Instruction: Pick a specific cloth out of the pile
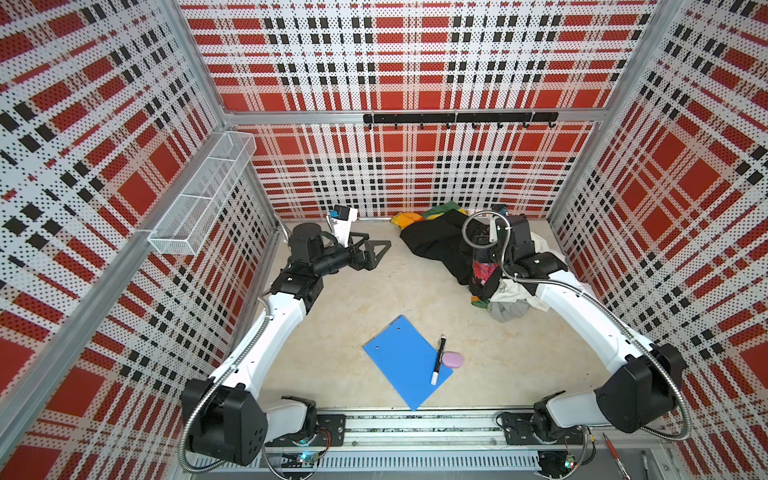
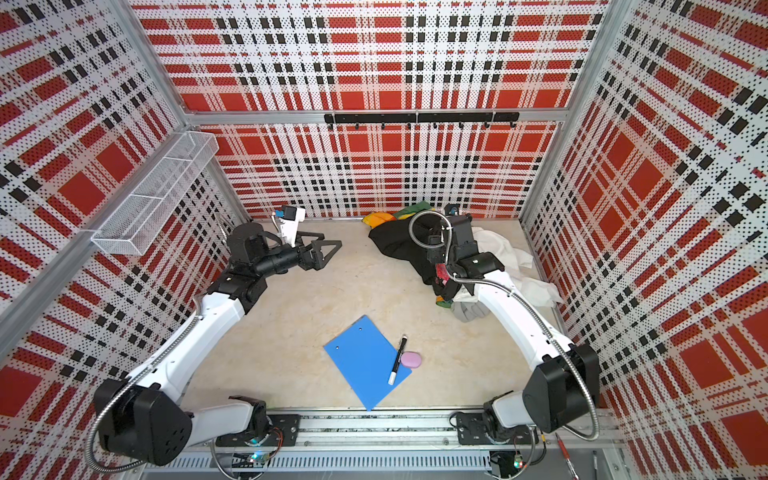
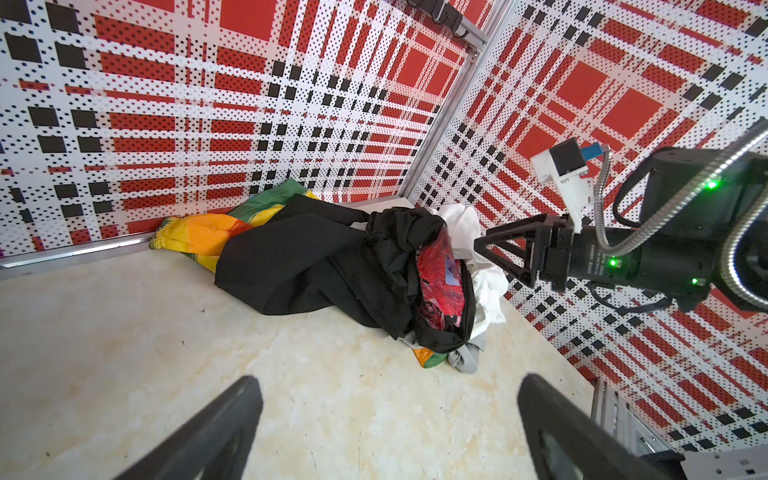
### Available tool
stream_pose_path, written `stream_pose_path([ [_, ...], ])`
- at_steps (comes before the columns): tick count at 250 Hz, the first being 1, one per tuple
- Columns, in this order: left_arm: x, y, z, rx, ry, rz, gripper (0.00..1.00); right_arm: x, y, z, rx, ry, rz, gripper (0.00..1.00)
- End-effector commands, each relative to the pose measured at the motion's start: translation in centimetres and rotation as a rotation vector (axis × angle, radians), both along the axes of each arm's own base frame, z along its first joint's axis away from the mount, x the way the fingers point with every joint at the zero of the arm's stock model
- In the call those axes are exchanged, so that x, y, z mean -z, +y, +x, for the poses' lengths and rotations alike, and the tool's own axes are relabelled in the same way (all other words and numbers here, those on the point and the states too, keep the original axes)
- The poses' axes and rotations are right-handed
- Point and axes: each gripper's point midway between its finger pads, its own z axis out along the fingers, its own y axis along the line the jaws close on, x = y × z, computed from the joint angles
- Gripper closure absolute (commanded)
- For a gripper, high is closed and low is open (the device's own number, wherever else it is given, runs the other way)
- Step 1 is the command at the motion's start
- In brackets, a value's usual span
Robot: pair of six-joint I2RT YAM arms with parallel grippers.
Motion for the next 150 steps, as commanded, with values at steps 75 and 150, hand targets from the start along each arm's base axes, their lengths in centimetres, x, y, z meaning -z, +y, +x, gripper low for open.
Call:
stream_pose_path([
  [75,0.2,-0.8,-0.4,0.077,0.004,0.107,0.01,6.2,8.9,1.6,-0.182,0.098,-0.027,0.45],
  [150,-0.2,-1.3,-1.0,0.055,-0.036,0.135,0.01,11.3,8.9,2.5,-0.140,0.191,-0.122,0.44],
])
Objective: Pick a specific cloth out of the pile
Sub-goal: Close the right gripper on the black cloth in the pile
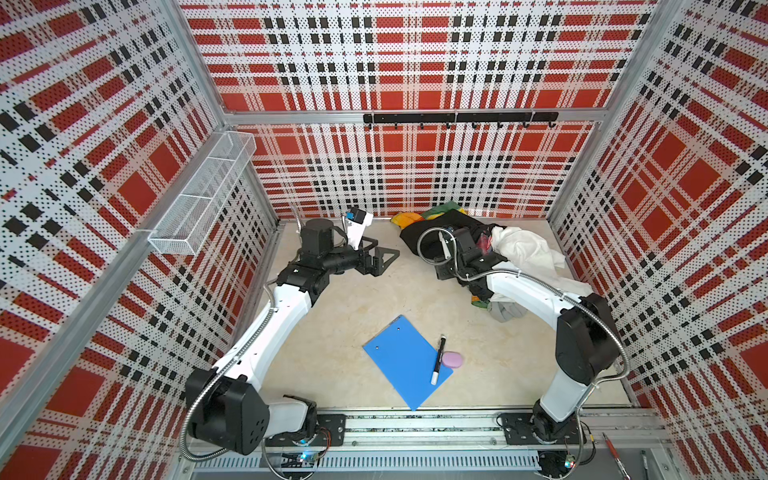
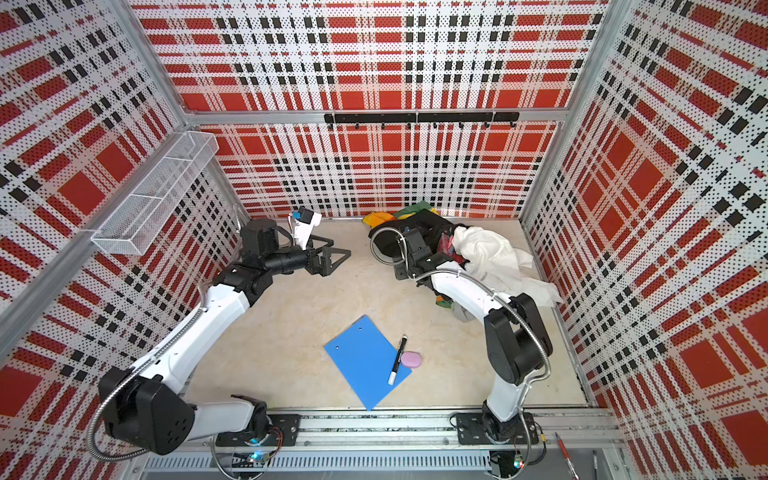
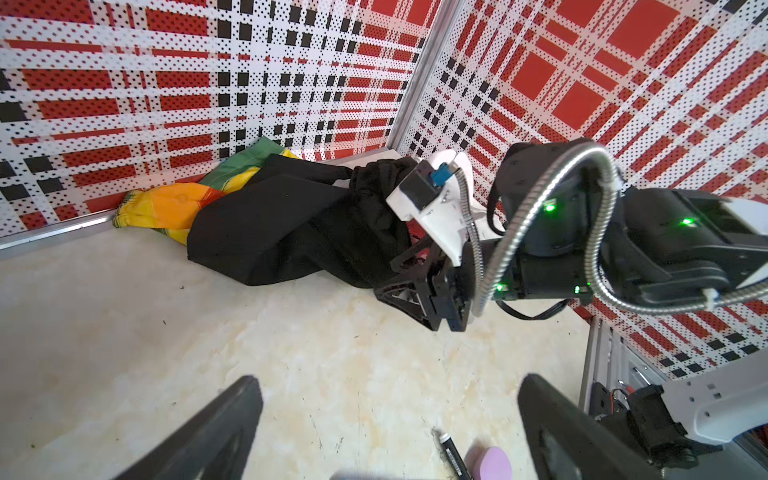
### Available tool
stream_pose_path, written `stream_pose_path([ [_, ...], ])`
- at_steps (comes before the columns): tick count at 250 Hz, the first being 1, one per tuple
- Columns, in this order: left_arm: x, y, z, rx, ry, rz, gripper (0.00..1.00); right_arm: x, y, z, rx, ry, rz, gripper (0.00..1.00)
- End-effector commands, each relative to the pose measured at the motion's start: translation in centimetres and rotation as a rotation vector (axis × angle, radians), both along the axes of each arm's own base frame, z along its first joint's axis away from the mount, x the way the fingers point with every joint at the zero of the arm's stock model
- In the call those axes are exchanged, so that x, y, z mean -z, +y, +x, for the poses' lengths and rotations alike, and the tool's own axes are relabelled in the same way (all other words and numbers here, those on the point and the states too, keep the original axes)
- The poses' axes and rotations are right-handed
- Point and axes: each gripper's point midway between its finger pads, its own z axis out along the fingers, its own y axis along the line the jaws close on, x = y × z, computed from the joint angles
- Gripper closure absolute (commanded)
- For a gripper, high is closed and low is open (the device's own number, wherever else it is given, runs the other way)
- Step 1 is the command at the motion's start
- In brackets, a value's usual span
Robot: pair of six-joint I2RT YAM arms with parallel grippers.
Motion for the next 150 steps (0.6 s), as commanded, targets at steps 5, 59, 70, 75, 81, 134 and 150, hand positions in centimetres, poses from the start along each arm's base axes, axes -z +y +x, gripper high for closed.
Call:
stream_pose_path([
  [5,-1.8,0.6,-0.2,-0.035,-0.074,0.015,0.01,0.0,0.1,1.2,0.031,-0.026,-0.021,0.44],
  [59,-2.3,1.3,0.0,-0.055,-0.076,0.002,0.01,1.7,-1.0,1.4,0.067,-0.003,-0.097,0.42],
  [70,-2.6,1.5,-0.1,-0.058,-0.081,0.001,0.01,1.9,-1.0,1.5,0.065,0.002,-0.107,0.42],
  [75,-2.8,1.5,-0.3,-0.056,-0.083,0.001,0.01,1.9,-1.0,1.5,0.061,0.004,-0.111,0.41],
  [81,-3.0,1.5,-0.5,-0.054,-0.088,0.002,0.01,2.1,-1.0,1.5,0.060,0.008,-0.117,0.41],
  [134,-1.1,3.9,-2.6,-0.087,0.017,-0.027,0.01,3.7,-1.7,2.0,0.075,0.032,-0.203,0.35],
  [150,0.1,4.5,-3.3,-0.100,0.047,-0.032,0.01,4.2,-2.0,2.3,0.082,0.037,-0.230,0.32],
])
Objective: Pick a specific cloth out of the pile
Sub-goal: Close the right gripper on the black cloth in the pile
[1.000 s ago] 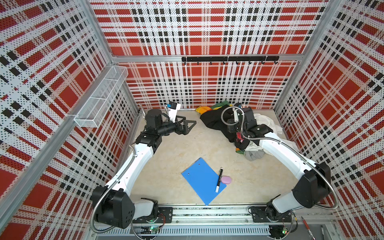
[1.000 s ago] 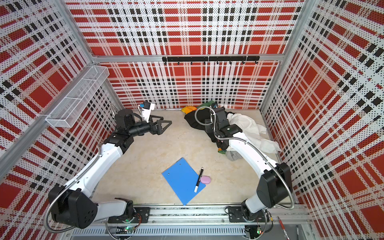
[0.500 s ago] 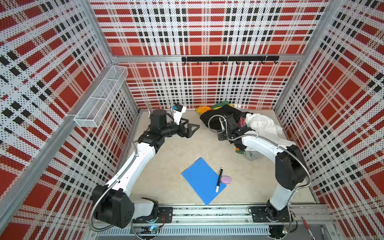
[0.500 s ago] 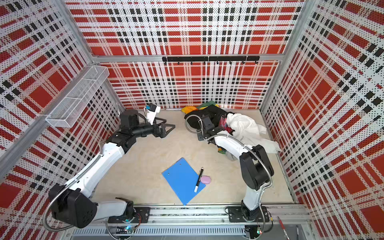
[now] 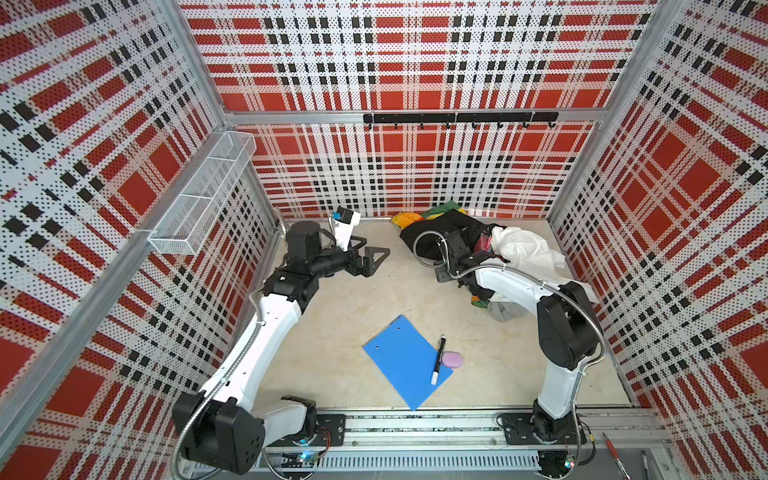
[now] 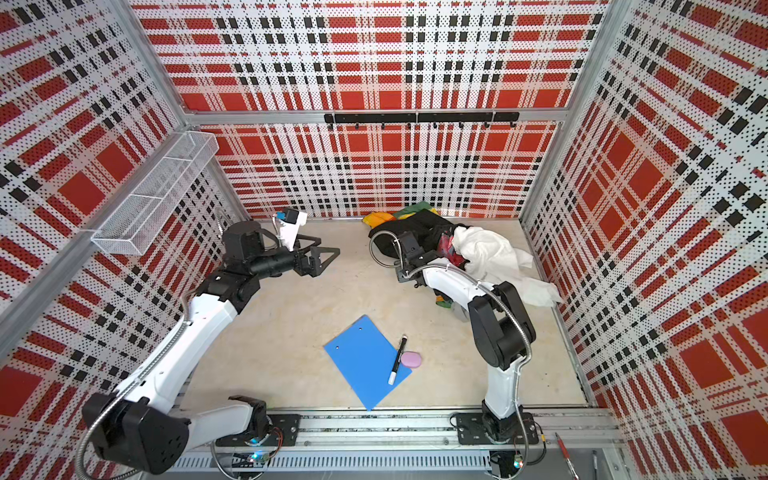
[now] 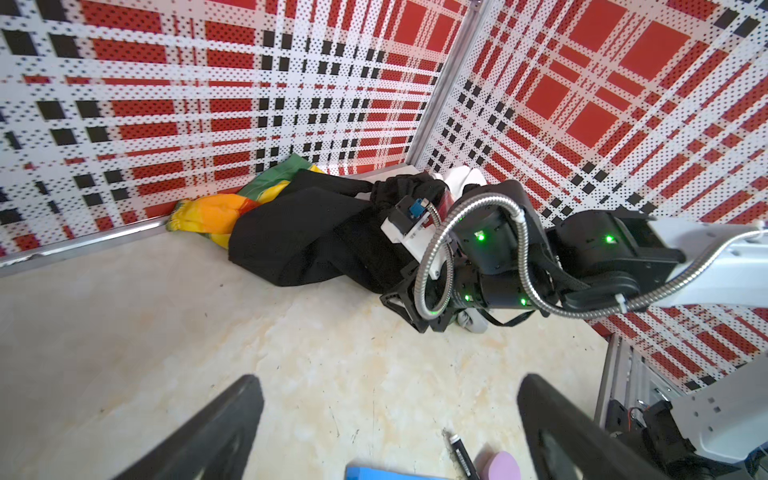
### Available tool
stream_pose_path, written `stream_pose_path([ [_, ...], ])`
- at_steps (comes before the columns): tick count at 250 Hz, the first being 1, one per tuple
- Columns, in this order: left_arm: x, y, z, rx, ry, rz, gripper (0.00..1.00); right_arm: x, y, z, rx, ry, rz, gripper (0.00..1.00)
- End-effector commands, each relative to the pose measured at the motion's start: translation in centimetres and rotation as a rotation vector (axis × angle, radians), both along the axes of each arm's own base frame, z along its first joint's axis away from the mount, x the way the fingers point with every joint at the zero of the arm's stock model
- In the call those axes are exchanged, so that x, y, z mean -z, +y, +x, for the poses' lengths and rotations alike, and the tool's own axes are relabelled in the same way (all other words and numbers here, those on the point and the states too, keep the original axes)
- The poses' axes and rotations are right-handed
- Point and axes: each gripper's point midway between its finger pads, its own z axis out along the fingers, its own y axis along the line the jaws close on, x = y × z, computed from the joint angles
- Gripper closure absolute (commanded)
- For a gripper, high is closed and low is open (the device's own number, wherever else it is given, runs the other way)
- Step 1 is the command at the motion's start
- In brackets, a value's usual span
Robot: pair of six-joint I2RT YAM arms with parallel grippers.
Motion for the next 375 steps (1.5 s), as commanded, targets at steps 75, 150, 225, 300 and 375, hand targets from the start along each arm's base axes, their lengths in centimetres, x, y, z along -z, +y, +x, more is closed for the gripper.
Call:
stream_pose_path([
  [75,5.5,0.4,-3.6,0.005,0.167,-0.062,0.01,2.1,-1.3,1.1,0.024,0.014,-0.160,0.31],
  [150,5.8,0.0,-3.8,0.010,0.186,-0.064,0.01,2.8,-1.4,1.7,0.023,0.038,-0.178,0.38],
  [225,5.4,0.3,-3.8,-0.006,0.166,-0.066,0.01,4.2,-3.2,1.2,0.072,0.084,-0.289,0.43],
  [300,5.2,0.7,-3.7,-0.015,0.162,-0.075,0.01,5.0,-4.8,0.9,0.098,0.076,-0.420,0.35],
  [375,5.1,0.7,-3.7,-0.013,0.156,-0.078,0.01,6.1,-5.7,1.7,0.100,0.055,-0.547,0.37],
])
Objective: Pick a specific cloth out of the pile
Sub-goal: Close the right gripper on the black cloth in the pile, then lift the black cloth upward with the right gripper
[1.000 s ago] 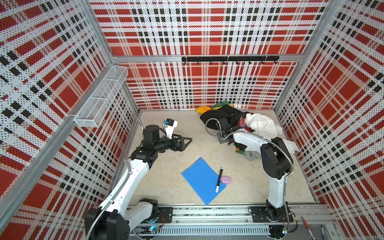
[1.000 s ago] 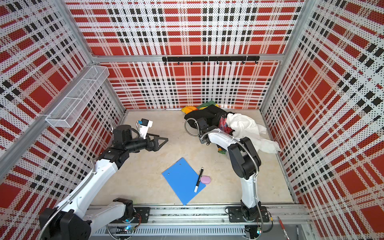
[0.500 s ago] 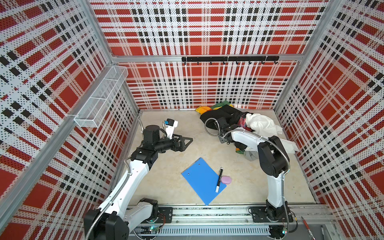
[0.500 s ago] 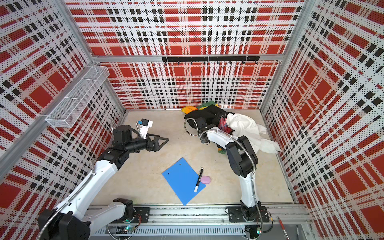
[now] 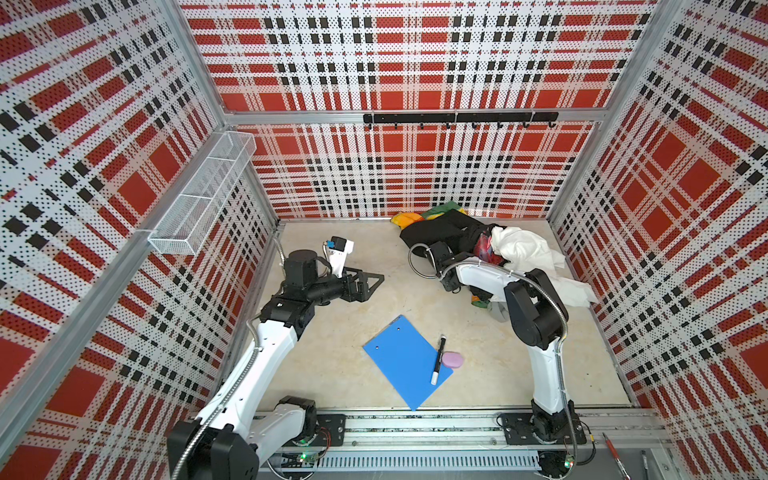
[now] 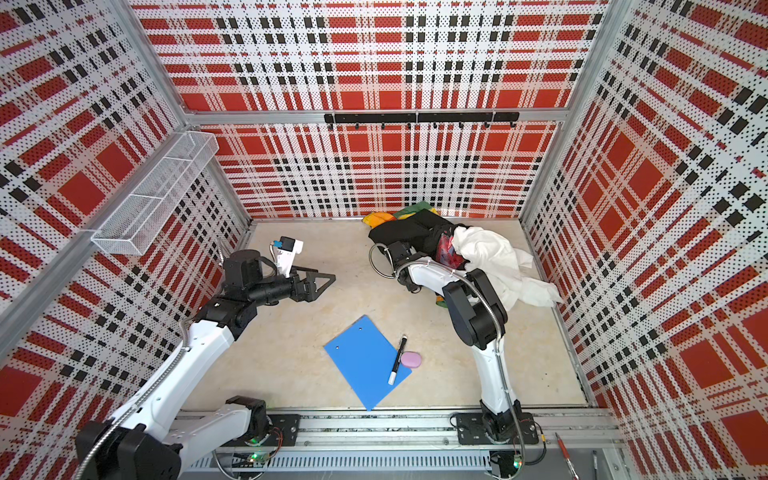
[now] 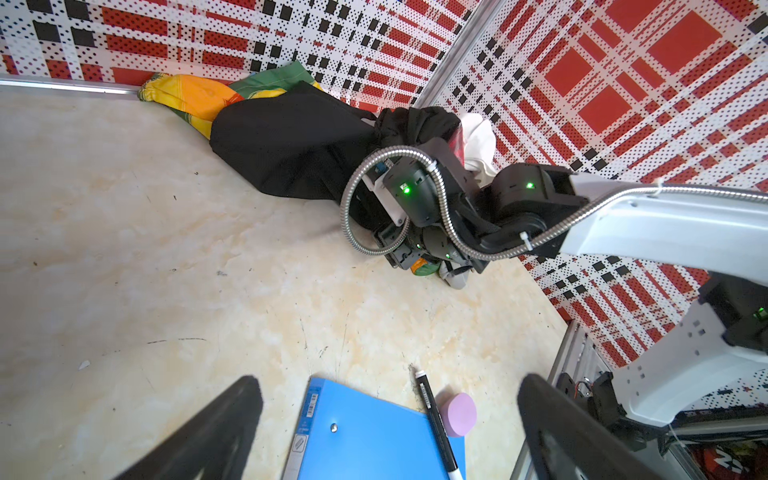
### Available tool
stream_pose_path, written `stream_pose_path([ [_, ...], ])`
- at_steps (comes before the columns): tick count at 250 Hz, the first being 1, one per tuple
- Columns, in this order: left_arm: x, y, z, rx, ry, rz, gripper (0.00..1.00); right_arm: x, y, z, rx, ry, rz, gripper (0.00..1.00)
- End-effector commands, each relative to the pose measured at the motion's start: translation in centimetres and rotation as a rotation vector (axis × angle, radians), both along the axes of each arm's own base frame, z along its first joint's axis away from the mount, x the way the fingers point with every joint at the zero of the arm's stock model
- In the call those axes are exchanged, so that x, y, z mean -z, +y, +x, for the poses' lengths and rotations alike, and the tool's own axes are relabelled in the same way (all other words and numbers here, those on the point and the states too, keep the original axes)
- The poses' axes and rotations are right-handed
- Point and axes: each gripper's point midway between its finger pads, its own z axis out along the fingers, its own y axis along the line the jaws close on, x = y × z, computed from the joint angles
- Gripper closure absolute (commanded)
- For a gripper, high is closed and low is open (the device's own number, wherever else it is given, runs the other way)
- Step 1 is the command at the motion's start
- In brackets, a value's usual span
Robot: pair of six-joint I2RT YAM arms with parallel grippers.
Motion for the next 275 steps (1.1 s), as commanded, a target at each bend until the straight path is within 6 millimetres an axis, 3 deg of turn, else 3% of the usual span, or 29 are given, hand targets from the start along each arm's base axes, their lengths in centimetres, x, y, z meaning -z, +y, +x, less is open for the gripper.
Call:
stream_pose_path([
  [1,-1.2,0.1,-0.1,0.002,-0.047,-0.017,0.01,0.2,-0.1,0.9,-0.007,-0.029,-0.064,0.37],
  [13,-1.1,0.0,-0.1,0.003,-0.047,-0.017,0.01,0.3,-0.1,1.0,-0.010,-0.033,-0.072,0.41],
  [47,-1.1,0.0,-0.1,0.005,-0.046,-0.018,0.01,-0.1,0.6,1.4,-0.026,-0.061,-0.062,0.70],
  [59,-1.1,0.0,0.0,0.005,-0.043,-0.019,0.01,-0.7,1.3,1.5,-0.039,-0.081,-0.050,0.79],
  [100,-1.0,0.0,0.0,0.005,-0.041,-0.020,0.01,-3.5,4.7,2.1,-0.076,-0.133,0.139,0.97],
  [191,-1.0,0.1,0.0,0.002,-0.045,-0.016,0.01,-12.9,7.8,2.1,-0.137,-0.262,0.434,0.98],
  [222,-1.3,0.3,-0.1,-0.011,-0.065,-0.007,0.01,-15.8,7.9,2.0,-0.149,-0.299,0.524,0.98],
  [275,-1.7,0.6,-0.2,-0.030,-0.096,0.000,0.01,-22.2,7.8,1.4,-0.183,-0.397,0.633,0.98],
])
